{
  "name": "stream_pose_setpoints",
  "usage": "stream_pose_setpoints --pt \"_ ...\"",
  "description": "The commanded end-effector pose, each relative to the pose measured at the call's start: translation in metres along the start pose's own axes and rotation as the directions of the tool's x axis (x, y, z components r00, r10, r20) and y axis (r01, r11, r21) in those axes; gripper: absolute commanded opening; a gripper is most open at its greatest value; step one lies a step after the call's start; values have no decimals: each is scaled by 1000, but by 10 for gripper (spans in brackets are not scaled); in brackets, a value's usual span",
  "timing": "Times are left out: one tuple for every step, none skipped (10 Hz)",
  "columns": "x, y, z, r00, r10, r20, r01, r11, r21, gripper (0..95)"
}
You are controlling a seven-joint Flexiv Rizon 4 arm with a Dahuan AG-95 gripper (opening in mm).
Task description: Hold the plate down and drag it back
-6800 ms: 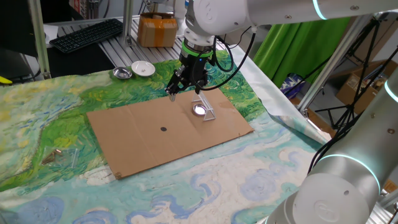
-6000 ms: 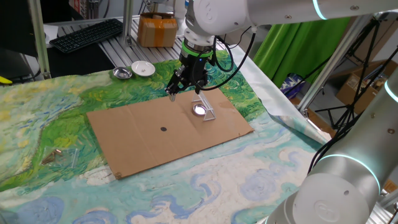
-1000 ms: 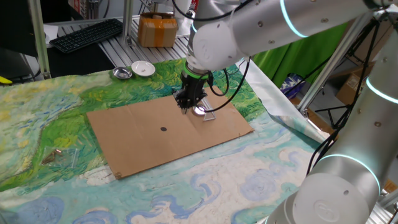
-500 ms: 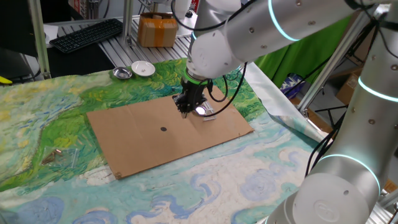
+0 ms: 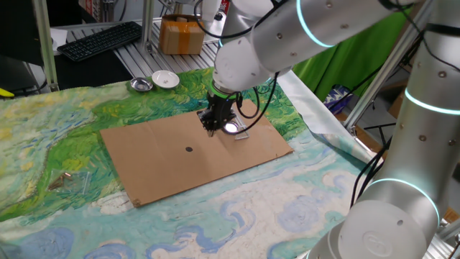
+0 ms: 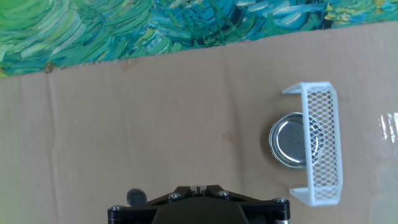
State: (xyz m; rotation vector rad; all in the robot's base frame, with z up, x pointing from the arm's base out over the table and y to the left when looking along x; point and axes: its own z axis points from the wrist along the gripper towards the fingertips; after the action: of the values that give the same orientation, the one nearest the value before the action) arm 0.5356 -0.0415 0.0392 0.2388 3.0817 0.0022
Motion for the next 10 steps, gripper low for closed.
stream_pose_setpoints --pt "-5 0 1 1000 2 -1 -2 1000 0 0" --pt "-9 0 2 1000 2 -4 -2 1000 0 0" --pt "-11 -1 3 1000 2 -4 -2 1000 0 0" --pt "-12 -1 4 1000 1 -4 -1 1000 0 0" --pt "-17 -2 7 1000 2 -4 -2 1000 1 0" --pt "-19 -2 8 1000 2 -4 -2 1000 0 0" --pt "-22 -3 10 1000 1 -4 -1 1000 0 0" --pt "-25 -3 12 1000 1 -5 -1 1000 0 0" --pt "-26 -4 14 1000 2 -5 -2 1000 0 0" --pt "-27 -4 14 1000 2 -6 -2 1000 1 0"
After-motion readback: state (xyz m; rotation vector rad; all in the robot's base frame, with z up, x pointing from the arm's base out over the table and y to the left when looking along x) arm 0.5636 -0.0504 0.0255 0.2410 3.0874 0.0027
